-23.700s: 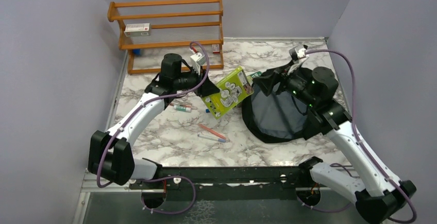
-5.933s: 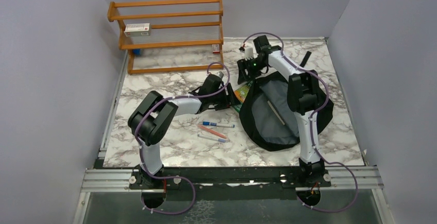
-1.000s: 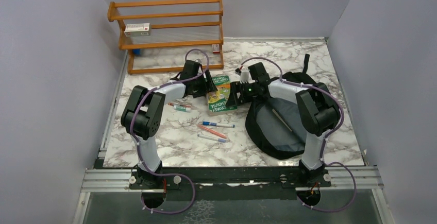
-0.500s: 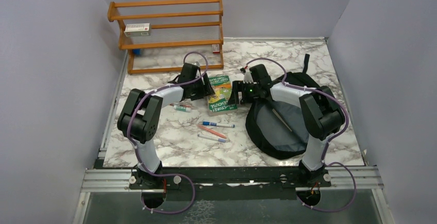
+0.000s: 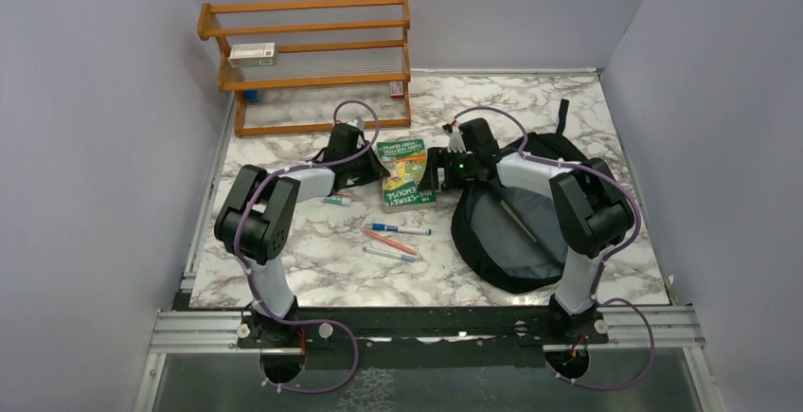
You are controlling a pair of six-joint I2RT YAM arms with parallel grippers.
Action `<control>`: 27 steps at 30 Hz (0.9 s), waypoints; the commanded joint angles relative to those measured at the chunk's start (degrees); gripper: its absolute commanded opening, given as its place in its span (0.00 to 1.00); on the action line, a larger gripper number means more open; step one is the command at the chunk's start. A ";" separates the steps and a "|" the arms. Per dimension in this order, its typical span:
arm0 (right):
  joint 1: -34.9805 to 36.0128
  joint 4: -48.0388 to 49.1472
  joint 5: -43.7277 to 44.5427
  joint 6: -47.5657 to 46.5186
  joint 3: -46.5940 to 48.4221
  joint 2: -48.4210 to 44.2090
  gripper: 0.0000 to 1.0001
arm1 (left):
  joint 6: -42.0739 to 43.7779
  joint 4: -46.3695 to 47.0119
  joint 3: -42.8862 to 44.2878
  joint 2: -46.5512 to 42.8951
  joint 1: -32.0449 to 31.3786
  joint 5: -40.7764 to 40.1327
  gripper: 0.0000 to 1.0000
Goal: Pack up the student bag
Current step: Pick up the book from the center of the board.
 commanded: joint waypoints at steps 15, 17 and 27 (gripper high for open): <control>-0.66 7.00 -1.40 19.22 1.57 6.29 0.86 | -3.61 -0.58 -10.49 5.02 2.53 2.04 0.00; -0.66 9.17 -3.90 21.69 1.07 7.51 0.85 | -3.62 -0.74 -10.49 5.07 2.58 1.97 0.00; -0.66 25.65 -16.86 32.50 -2.32 12.40 0.74 | -3.18 -0.08 -9.91 5.77 2.37 3.34 0.00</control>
